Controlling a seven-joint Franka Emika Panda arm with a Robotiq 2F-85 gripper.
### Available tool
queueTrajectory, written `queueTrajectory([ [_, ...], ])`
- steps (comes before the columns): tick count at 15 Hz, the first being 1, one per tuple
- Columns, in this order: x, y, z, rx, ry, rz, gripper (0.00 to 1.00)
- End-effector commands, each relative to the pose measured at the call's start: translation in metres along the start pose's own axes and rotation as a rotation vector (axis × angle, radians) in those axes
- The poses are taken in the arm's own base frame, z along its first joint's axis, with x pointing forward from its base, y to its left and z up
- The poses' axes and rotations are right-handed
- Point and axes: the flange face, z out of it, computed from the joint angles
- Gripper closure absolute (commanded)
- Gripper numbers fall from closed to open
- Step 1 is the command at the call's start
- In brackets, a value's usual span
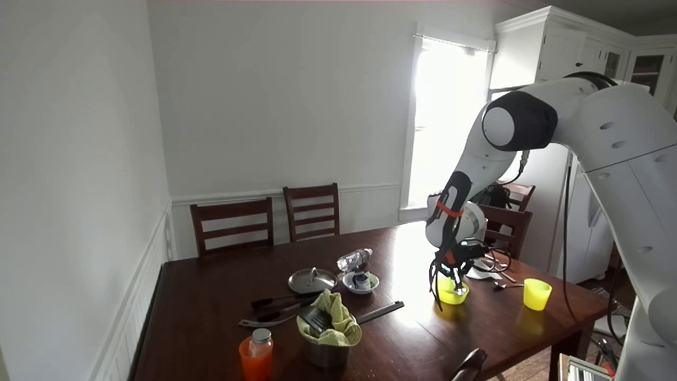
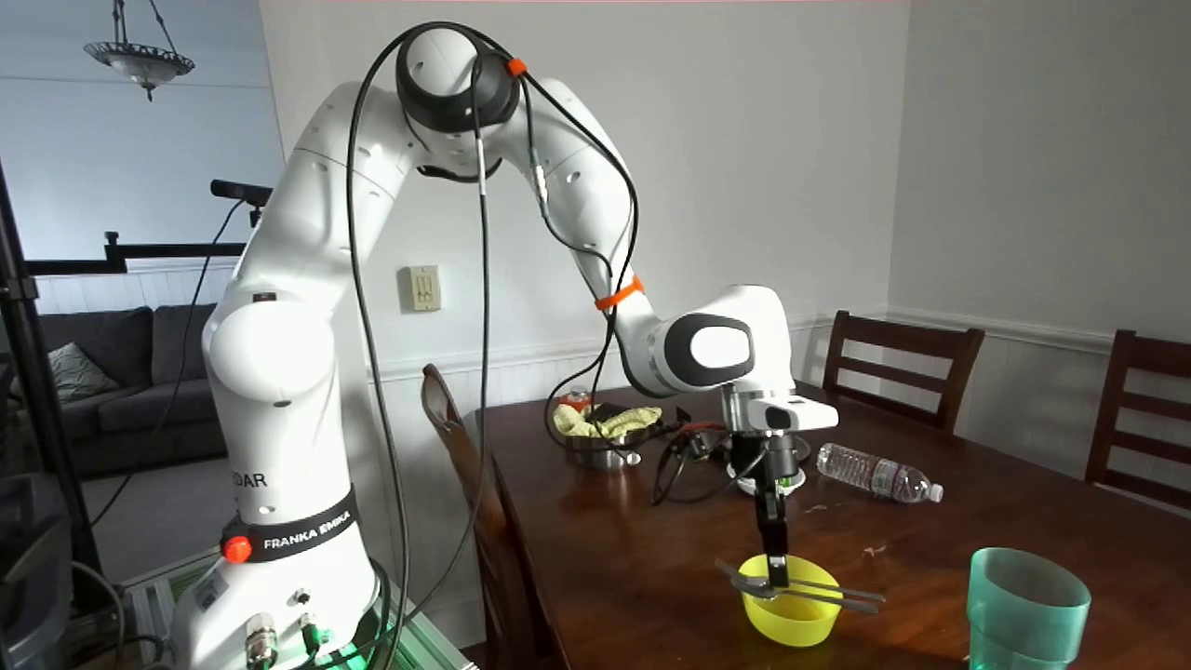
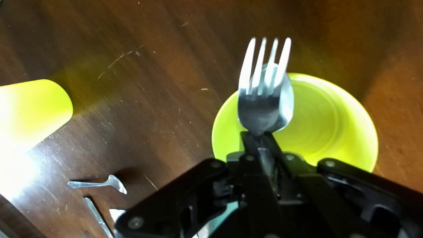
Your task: Put the fork on the spoon on the yellow bowl
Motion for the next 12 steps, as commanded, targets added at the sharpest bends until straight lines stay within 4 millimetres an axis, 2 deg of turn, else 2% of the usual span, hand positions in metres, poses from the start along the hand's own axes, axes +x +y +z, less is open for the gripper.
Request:
queueTrajectory([
  [1,0.0004,0.0059,0.0044,0.028,-0.008,0.036,0.98],
  [12,0.0034,0.0062,0.0090,0.063,0.002,0.059,0.98],
])
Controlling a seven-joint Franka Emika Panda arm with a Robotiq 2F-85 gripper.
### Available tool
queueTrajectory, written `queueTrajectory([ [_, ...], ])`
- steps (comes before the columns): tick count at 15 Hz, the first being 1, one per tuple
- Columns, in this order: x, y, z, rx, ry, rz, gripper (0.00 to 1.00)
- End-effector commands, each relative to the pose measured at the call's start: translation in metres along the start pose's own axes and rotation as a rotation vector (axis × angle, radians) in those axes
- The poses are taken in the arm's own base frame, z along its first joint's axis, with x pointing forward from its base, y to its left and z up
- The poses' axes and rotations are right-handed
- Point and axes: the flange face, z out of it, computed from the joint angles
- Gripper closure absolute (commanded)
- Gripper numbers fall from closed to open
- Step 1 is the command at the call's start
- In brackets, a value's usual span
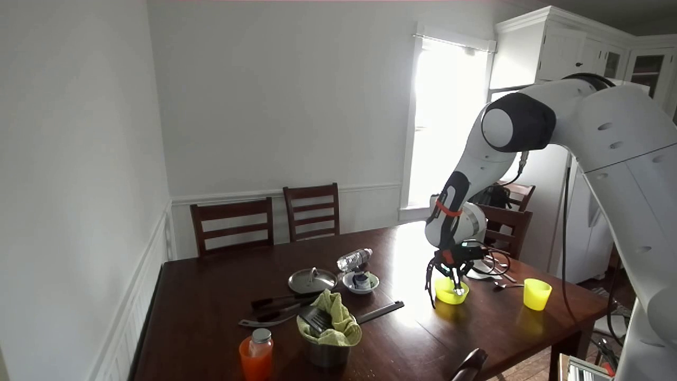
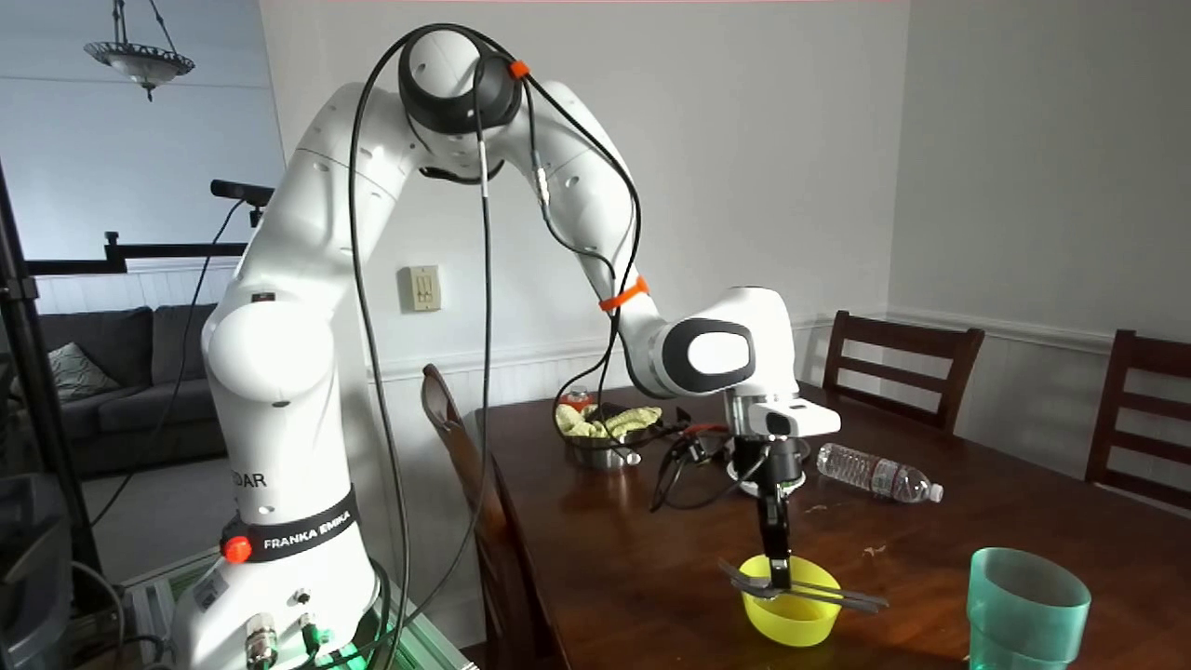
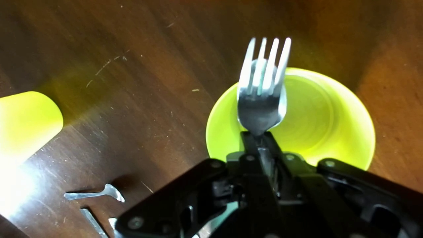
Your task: Put the fork on the spoon on the yellow bowl
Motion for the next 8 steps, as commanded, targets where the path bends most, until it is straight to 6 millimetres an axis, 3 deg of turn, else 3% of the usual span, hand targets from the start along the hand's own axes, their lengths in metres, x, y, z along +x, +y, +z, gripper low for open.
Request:
queueTrajectory([
  [1,0.0004,0.0035,0.0068,0.024,0.001,-0.002,0.98],
  [8,0.0007,0.0017,0.0097,0.028,0.006,-0.005,0.98],
])
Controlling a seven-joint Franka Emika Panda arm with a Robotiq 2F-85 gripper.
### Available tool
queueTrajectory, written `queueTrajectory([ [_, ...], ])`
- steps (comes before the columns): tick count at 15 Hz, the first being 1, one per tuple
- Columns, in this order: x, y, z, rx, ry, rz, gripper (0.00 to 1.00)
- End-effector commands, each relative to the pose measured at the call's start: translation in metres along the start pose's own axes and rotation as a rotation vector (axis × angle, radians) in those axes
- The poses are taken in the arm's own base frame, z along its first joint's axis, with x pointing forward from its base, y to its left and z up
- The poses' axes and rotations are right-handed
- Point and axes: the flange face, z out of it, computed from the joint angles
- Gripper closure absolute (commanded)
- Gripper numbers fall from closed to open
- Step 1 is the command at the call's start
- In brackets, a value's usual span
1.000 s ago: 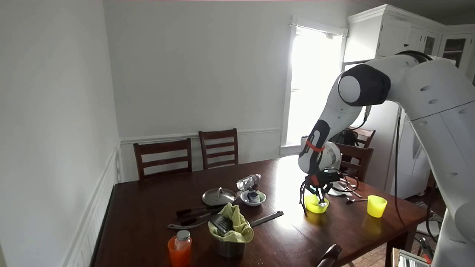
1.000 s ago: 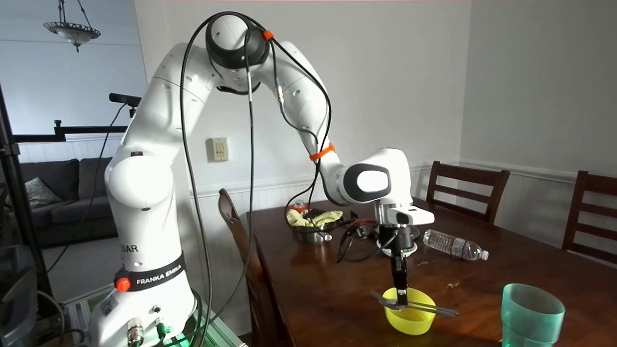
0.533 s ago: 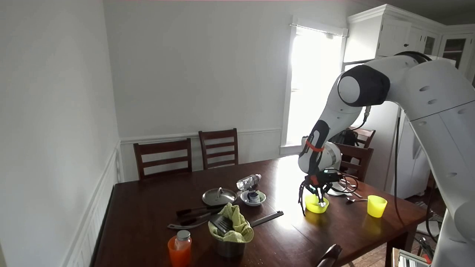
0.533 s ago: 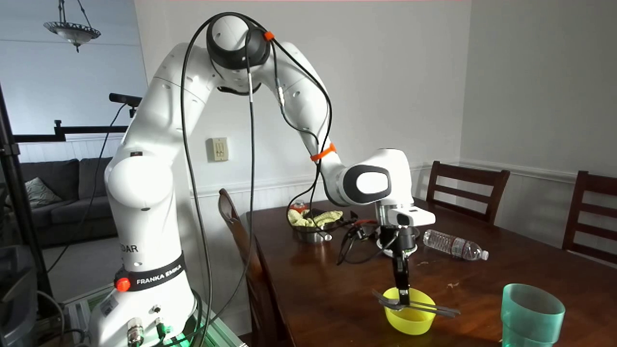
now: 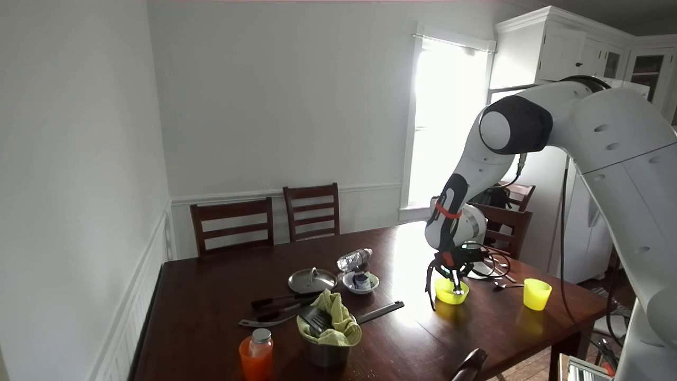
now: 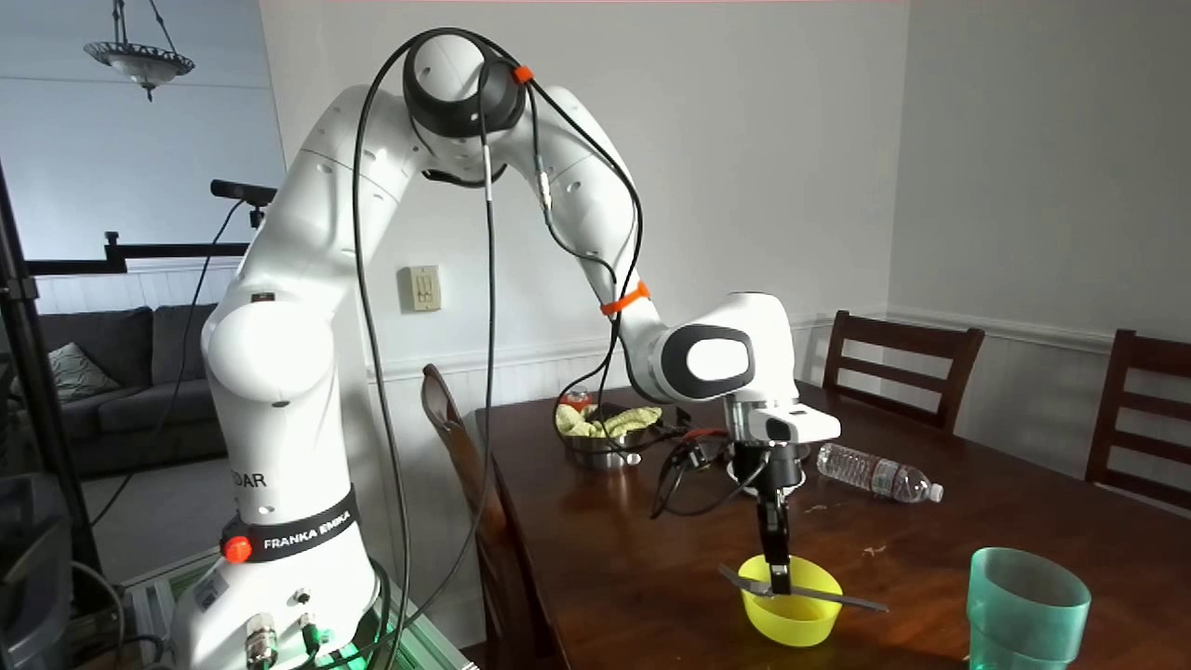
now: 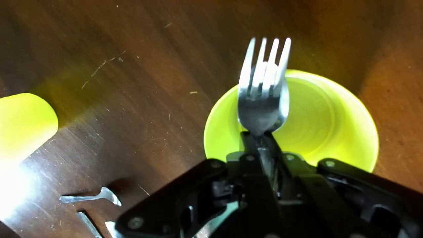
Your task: Put the fork on the spoon on the yellow bowl
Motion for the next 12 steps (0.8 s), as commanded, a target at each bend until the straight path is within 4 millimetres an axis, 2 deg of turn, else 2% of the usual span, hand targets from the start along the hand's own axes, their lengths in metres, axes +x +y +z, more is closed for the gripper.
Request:
queueTrajectory([
  [1,0.0018,0.0022,0.0036,0.021,0.004,-0.003,0.98],
  [2,0.0018,0.0020,0.0038,0.019,0.003,0.000,0.66],
  [4,0.0020,0.0020,0.0039,0.019,0.002,-0.002,0.60],
  [12,0.0034,0.0007,-0.0020,0.029,0.016,-0.022,0.03],
])
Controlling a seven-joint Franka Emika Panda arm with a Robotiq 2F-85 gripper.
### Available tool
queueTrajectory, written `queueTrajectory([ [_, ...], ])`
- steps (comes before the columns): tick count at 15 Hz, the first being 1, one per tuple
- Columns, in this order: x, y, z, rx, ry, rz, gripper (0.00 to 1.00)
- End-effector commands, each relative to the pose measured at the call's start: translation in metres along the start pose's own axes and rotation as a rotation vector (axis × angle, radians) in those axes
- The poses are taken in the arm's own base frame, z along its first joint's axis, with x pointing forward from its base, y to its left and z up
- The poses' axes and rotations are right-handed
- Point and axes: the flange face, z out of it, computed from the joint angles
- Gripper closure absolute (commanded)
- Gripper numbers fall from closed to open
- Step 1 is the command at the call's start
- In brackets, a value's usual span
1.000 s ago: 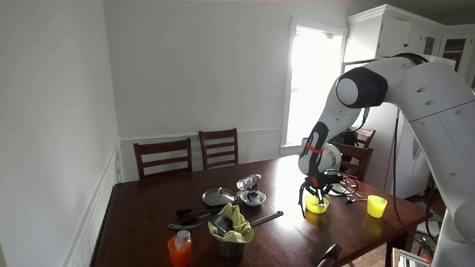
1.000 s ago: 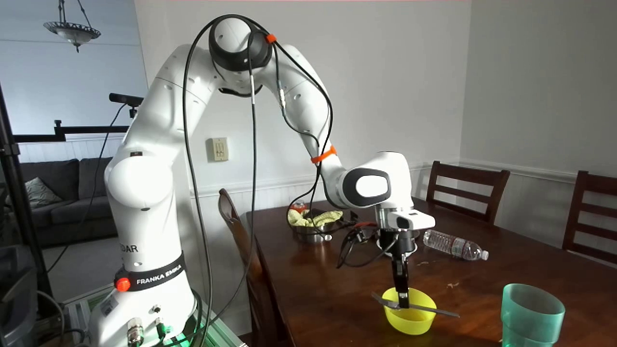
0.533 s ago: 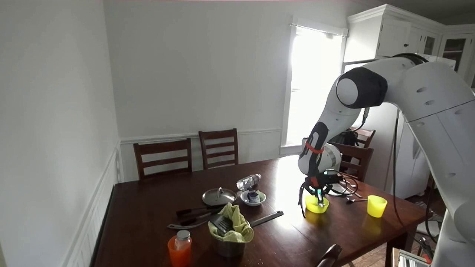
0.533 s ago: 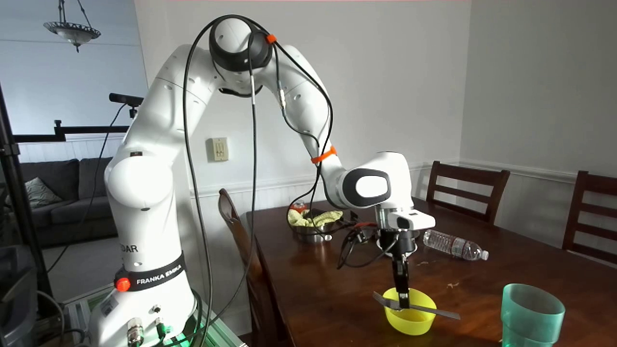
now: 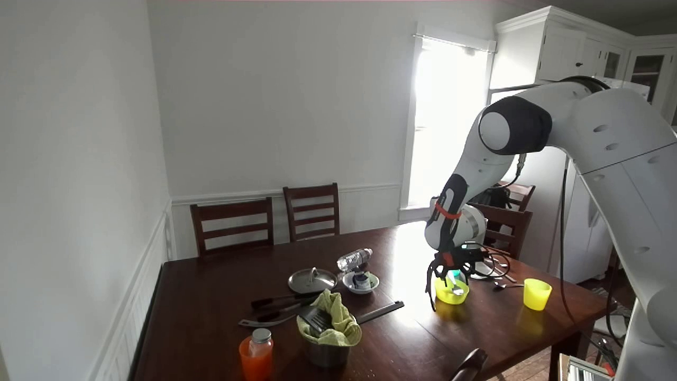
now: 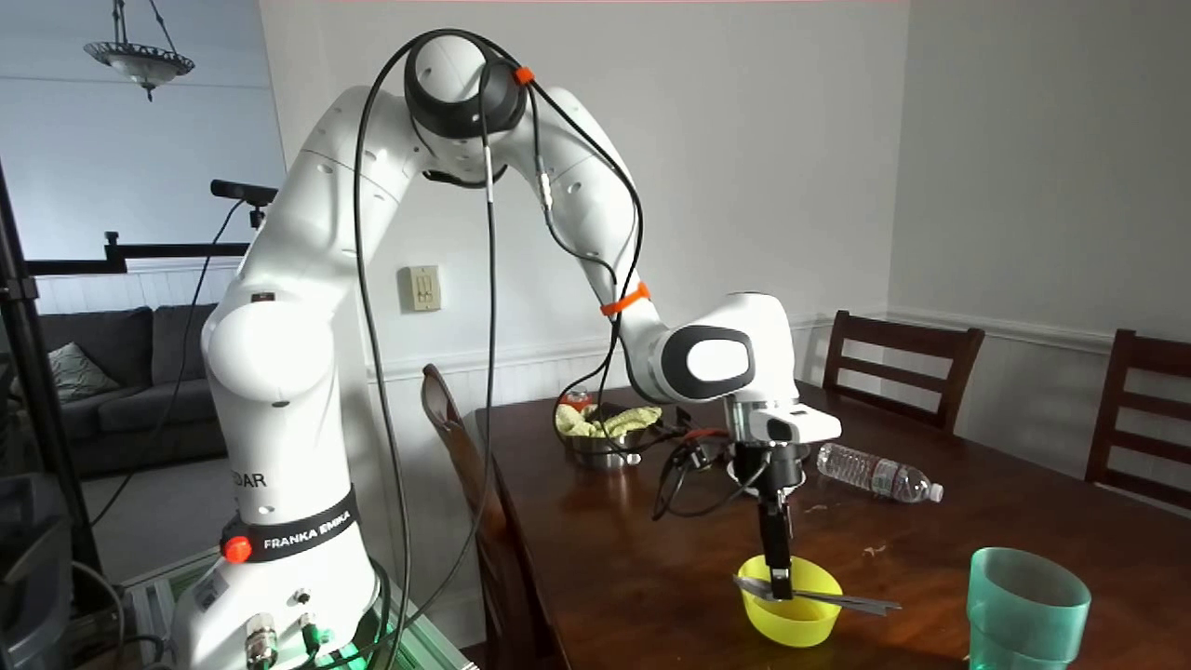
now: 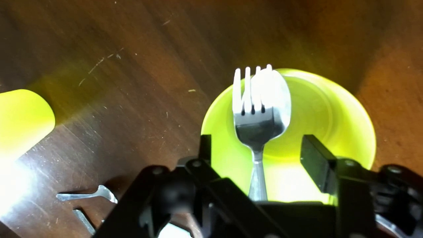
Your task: Put the fork on the spoon on the yellow bowl
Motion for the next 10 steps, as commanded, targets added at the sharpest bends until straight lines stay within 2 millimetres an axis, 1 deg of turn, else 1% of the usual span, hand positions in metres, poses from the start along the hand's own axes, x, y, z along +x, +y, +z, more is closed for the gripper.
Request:
queueTrajectory([
  [1,0.003,0.002,-0.003,0.028,0.012,-0.013,0.01],
  [5,0.003,0.003,-0.017,0.030,0.019,-0.022,0.00],
  [8,0.005,0.004,-0.034,0.035,0.036,-0.033,0.00],
  [10,0.007,0.006,-0.050,0.026,0.045,-0.028,0.00],
])
